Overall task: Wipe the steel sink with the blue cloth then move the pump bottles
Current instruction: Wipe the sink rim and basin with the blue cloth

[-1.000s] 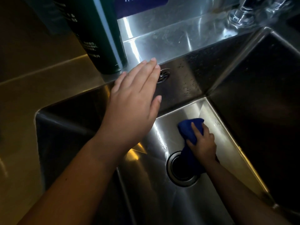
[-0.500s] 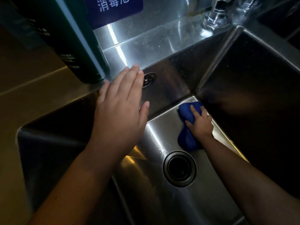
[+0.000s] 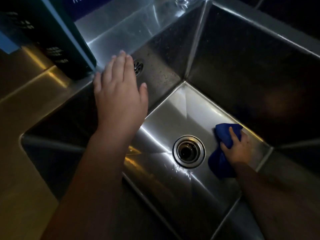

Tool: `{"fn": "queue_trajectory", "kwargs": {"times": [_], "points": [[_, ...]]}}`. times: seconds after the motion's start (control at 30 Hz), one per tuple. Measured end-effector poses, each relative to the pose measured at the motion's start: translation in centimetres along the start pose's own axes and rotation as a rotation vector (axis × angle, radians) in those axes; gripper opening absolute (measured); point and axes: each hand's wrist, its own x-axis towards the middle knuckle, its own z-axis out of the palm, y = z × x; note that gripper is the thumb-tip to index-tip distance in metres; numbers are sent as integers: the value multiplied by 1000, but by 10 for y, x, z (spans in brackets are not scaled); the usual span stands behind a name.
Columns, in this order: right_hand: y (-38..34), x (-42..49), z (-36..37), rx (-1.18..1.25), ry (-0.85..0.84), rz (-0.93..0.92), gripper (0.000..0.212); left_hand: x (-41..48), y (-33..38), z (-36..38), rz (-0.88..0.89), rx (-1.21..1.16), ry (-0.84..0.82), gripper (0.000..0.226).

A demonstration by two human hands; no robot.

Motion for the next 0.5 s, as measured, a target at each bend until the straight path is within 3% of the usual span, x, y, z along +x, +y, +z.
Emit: {"fn": "queue_trajectory", "kwargs": {"times": [0.27, 0.4, 0.5], "points": [[-27, -136, 37, 84, -85, 208, 71, 3, 1, -4, -24, 7, -78, 58], [-19, -140, 36, 117, -143, 166, 70, 2, 2, -4, -37, -13, -90, 58], [-12, -142, 36, 166, -75, 253, 70, 4, 2, -6, -45, -31, -83, 58]]}}
